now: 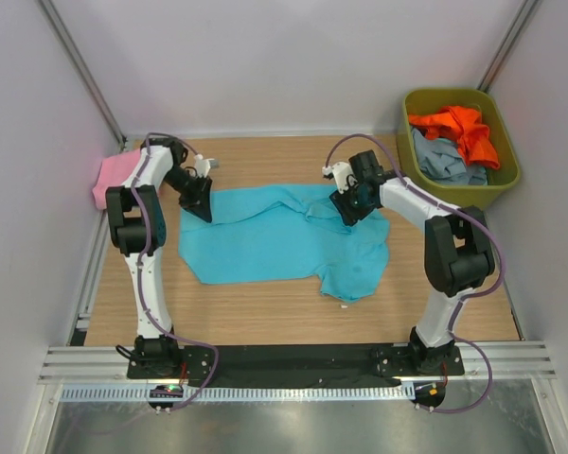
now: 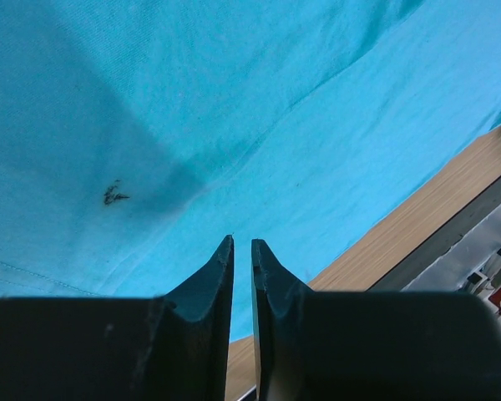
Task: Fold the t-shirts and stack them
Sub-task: Fold the tshirt
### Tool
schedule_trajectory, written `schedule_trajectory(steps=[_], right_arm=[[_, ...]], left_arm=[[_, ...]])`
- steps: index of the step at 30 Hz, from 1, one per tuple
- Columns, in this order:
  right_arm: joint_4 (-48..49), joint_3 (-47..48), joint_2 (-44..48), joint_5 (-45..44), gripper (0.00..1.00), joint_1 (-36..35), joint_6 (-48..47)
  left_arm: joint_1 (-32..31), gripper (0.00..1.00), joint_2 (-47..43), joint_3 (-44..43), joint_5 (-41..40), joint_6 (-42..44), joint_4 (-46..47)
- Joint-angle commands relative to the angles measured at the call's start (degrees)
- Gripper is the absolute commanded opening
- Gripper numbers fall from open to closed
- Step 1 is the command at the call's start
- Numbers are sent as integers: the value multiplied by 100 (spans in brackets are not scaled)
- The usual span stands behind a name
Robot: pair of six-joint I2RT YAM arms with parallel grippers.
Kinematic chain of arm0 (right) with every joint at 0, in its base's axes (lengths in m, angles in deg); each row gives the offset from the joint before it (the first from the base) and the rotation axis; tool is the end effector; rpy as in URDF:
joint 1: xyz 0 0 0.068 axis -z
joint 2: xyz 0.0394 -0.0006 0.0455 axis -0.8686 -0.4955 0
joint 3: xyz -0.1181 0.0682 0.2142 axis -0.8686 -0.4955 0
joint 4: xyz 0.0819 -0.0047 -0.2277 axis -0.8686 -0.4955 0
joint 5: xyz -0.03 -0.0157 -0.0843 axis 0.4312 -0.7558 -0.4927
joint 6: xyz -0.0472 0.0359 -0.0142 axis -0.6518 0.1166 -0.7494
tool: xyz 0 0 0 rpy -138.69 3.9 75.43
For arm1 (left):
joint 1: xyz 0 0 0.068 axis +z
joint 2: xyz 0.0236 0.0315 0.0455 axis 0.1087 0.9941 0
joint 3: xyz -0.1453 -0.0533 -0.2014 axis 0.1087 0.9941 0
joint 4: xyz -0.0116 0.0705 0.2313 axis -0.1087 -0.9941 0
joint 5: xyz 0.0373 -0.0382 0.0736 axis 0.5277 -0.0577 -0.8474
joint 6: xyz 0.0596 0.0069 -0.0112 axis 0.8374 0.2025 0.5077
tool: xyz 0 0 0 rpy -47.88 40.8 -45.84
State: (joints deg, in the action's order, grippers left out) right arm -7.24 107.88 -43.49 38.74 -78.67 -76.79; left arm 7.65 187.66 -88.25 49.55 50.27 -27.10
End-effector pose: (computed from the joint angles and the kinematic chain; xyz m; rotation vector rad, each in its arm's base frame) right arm 0.3414 0.1203 0.1863 -0.9757 2.4642 0.1642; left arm 0.4073 -0.0145 0.1636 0.4479 2.9507 -0.8779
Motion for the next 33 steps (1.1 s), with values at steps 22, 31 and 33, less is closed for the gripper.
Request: schedule_trajectory(steps=[22, 31, 33], right_arm=[[35, -425, 123, 25, 5, 9, -470], [-308, -653, 598, -335, 1, 0, -901], [-344, -758, 773, -388, 1, 0, -910]], left_arm=[[132, 15, 367, -311, -153, -195, 150], [158, 15, 526, -469, -179, -204, 124], [158, 15, 578, -522, -188, -195, 107]])
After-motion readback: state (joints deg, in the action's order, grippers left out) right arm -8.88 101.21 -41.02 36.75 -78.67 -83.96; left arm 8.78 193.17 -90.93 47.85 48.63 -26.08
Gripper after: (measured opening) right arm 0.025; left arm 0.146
